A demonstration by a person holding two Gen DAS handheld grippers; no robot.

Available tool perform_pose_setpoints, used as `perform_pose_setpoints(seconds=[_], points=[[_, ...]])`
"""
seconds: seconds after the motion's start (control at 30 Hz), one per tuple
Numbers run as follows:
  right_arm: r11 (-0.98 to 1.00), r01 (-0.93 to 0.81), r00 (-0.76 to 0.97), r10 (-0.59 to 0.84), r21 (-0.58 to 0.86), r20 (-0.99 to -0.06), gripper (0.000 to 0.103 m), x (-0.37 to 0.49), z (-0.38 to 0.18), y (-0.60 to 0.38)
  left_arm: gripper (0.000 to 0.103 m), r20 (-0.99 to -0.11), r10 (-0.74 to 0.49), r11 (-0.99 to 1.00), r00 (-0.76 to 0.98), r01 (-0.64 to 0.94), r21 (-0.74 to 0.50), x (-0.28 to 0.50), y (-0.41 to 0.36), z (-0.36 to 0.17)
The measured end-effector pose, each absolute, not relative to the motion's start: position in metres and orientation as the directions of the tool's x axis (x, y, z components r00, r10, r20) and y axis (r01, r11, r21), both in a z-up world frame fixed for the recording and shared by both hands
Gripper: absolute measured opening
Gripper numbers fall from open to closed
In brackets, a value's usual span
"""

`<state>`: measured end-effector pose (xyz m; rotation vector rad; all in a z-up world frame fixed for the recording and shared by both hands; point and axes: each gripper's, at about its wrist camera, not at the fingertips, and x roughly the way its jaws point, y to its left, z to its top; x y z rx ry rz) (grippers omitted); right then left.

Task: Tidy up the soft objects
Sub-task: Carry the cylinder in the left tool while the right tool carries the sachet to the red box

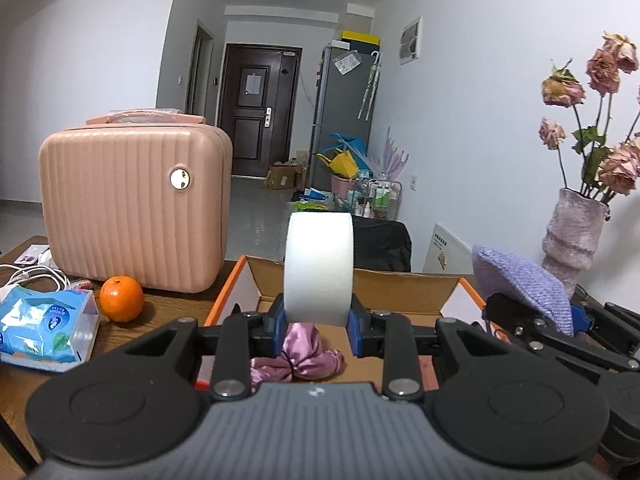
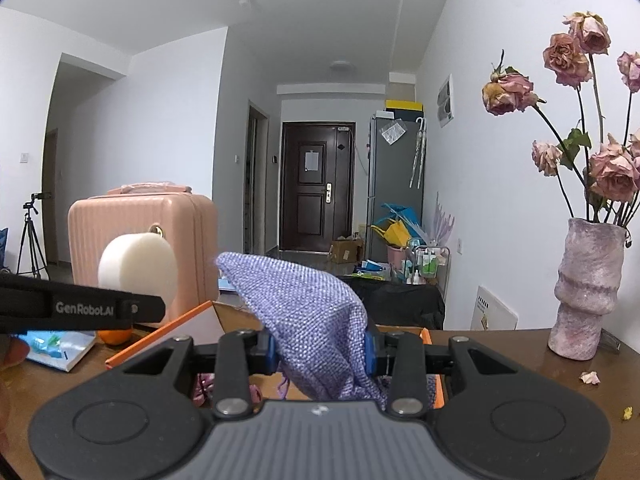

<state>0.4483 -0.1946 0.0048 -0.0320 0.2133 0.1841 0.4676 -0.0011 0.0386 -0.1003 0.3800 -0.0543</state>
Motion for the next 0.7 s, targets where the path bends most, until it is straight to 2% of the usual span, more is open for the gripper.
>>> perform_pose_setpoints(seconds=[0.7], points=[[0.983,-0.183,0.940,0.173,-0.007,-0.296,0.037,0.515,0.009,-0.192,0.029,-0.398,-0.034,0.995,0.917,-0.008,-0.102,0.524,0.010,0.039]])
